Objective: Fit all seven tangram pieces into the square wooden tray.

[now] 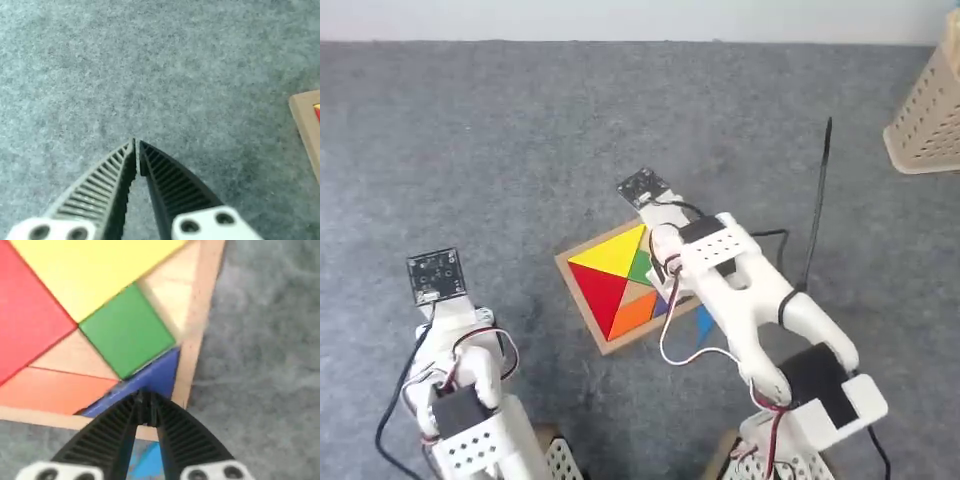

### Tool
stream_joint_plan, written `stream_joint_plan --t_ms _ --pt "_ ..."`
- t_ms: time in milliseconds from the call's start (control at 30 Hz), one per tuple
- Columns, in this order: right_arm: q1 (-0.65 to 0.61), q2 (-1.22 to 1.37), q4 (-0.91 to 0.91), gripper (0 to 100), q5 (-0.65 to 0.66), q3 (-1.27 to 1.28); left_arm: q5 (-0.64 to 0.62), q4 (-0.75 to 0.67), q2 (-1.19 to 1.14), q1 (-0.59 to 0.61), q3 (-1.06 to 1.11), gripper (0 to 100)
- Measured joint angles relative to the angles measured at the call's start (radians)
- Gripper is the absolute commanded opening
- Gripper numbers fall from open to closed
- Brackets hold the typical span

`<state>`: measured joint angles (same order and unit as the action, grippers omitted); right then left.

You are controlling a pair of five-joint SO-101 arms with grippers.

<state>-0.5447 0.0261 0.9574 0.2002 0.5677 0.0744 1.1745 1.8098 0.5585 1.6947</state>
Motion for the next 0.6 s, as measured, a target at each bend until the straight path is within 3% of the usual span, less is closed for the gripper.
stream_joint_plan --t_ms 167,367,600 --pt "0.011 -0.020 0.011 0.7 -0.011 0.000 0.000 0.000 0.000 0.000 0.000 1" --pt "0.060 -0.236 0.106 0.7 -0.011 0.018 0.000 0.000 0.000 0.000 0.000 1" --pt "0.089 -0.361 0.117 0.9 -0.011 0.230 0.000 0.000 0.000 0.000 0.000 1"
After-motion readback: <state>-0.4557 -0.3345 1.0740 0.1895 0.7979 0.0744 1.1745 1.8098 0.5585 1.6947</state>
